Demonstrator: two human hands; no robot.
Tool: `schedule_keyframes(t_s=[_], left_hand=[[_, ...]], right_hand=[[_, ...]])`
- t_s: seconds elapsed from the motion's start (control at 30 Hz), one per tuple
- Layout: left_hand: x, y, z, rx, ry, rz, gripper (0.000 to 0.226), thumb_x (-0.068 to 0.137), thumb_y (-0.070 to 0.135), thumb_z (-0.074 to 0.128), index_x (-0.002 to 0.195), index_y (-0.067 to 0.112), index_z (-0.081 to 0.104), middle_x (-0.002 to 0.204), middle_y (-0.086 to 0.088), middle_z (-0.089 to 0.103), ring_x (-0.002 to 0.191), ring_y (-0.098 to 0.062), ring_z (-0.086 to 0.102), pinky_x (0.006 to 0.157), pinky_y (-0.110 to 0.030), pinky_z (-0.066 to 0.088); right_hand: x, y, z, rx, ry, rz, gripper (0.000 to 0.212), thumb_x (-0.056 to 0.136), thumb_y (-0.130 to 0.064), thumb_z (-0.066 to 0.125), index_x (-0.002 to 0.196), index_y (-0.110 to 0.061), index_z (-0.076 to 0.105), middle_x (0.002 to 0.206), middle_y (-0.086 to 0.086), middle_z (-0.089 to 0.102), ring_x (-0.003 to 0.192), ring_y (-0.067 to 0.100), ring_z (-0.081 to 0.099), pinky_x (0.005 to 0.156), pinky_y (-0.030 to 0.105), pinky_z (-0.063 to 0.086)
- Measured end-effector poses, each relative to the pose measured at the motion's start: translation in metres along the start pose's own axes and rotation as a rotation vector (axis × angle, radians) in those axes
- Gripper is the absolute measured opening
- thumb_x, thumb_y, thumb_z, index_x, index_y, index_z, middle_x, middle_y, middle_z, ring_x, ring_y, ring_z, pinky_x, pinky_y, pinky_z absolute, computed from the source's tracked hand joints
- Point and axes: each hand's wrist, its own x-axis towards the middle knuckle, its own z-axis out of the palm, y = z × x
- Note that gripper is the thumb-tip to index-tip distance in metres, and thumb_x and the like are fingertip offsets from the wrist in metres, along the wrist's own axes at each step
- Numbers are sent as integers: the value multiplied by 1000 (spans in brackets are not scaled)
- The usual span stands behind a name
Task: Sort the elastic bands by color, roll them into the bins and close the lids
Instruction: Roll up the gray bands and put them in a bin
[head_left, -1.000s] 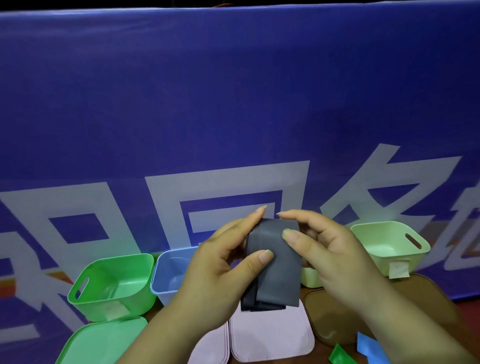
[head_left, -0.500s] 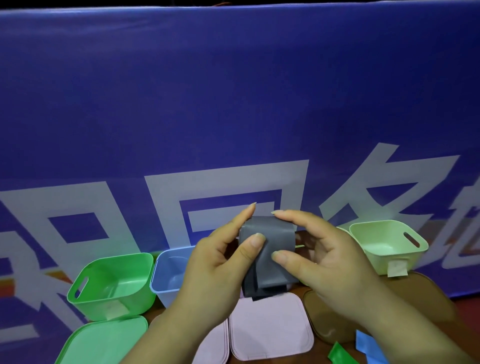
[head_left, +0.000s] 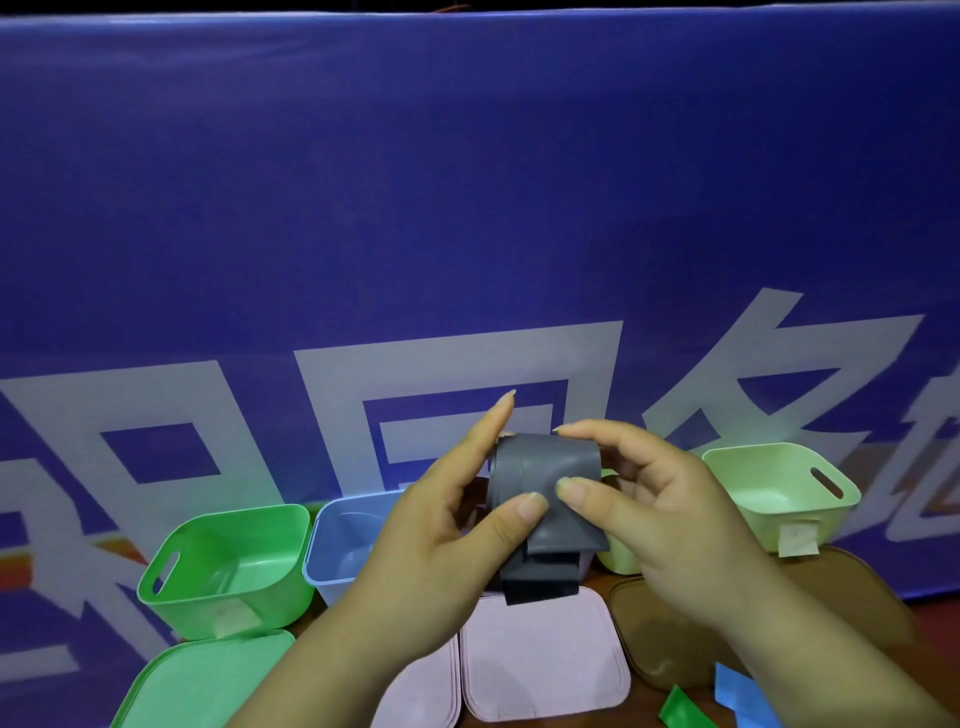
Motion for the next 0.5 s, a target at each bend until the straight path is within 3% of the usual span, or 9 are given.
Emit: schedule_keyframes(t_s=[0.13, 0.23, 0.33, 0.43, 0.5], left_hand=[[0, -4, -6, 152, -10, 121, 56, 88, 36, 69, 133, 59, 46, 132, 23, 54, 119, -14, 59, 91, -25, 54], [1, -7, -11, 242, 4, 192, 48, 86, 41, 66, 130, 55, 52, 138, 22, 51, 129, -13, 51, 96, -21, 49], [3, -10, -12, 224, 13, 202, 42, 85, 36, 68, 124, 48, 60, 133, 18, 56, 128, -14, 52, 95, -19, 49], [4, -13, -10, 152, 52, 198, 41, 82, 18, 73, 119, 36, 67, 122, 9, 63, 119, -21, 59, 89, -20, 51], [3, -15, -9, 110, 72, 177, 41, 82, 16, 72, 117, 35, 68, 120, 7, 65, 116, -21, 61, 88, -19, 52]], right_hand=[[3, 0, 1, 29, 12, 56, 40, 75, -24, 71, 115, -21, 67, 101, 0, 75, 95, 17, 72, 76, 28, 58], [5, -2, 3, 37, 18, 89, 29, 85, -13, 69, 113, -21, 68, 98, 0, 75, 94, 19, 72, 74, 32, 60], [5, -4, 5, 85, 19, 120, 24, 89, -9, 65, 109, -21, 69, 92, 1, 76, 89, 19, 73, 67, 27, 59], [6, -4, 8, 65, 5, 117, 22, 89, -16, 65, 109, -23, 70, 94, -1, 75, 90, 20, 72, 67, 25, 59], [5, -3, 8, -9, 3, 89, 29, 82, -32, 66, 110, -28, 69, 98, -6, 74, 95, 18, 71, 77, 30, 61]])
